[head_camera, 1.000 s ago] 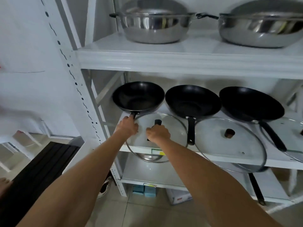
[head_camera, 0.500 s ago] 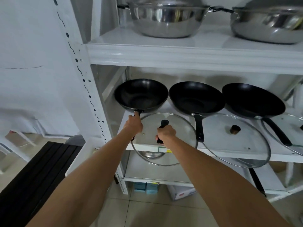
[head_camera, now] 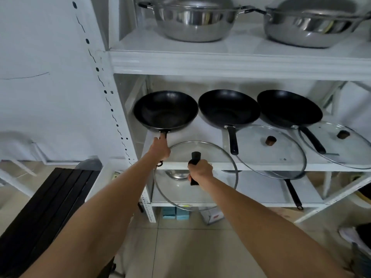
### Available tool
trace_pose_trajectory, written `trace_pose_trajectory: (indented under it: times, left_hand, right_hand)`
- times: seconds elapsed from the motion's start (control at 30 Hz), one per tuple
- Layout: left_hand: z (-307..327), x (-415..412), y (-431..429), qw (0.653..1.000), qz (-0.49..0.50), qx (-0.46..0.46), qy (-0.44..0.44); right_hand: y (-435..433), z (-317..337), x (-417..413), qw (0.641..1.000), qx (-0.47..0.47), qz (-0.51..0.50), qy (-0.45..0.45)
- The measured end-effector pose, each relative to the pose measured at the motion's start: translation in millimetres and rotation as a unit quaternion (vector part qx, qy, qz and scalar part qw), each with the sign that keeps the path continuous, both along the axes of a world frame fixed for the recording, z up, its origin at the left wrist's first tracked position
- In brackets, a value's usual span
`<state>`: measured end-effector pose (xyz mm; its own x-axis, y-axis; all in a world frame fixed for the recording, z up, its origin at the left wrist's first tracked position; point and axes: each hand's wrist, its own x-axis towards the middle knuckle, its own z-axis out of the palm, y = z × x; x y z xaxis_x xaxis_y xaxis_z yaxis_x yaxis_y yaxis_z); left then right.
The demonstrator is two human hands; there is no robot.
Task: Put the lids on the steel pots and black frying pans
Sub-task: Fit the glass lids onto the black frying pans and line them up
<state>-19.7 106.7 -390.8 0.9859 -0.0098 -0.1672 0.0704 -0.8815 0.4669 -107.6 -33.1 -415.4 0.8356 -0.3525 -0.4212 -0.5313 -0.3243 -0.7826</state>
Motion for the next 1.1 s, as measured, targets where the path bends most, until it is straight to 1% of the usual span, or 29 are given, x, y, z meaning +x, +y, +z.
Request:
trace_pose_trajectory:
  times: [0.17,0.53,0.67,0.87,1.1]
  left_hand:
    - [2,-14,4,1.000,-0.007,-0.016,0.007]
    - [7,-51,25,0.999,-0.043,-0.027,0.020]
    - [10,-70,27,0.998,-0.032,-0.040,0.021]
    - [10,-89,29,0.998,-0.022,-0.047,0.027]
    - [14,-94,36,0.997,-0.017,-0.066,0.040]
  right_hand:
    - [1,11,-41,0.999,0.020,-0.035,0.020]
    - [-9,66,-103,1.000,-0.010,-0.016,-0.015]
    - [-17,81,-127,0.999,-0.028,-0.015,-0.011]
    - [-25,92,-157,0.999,0.002,-0.038,-0.030]
    - [-35,110,-166,0.996,0.050,-0.072,-0.030]
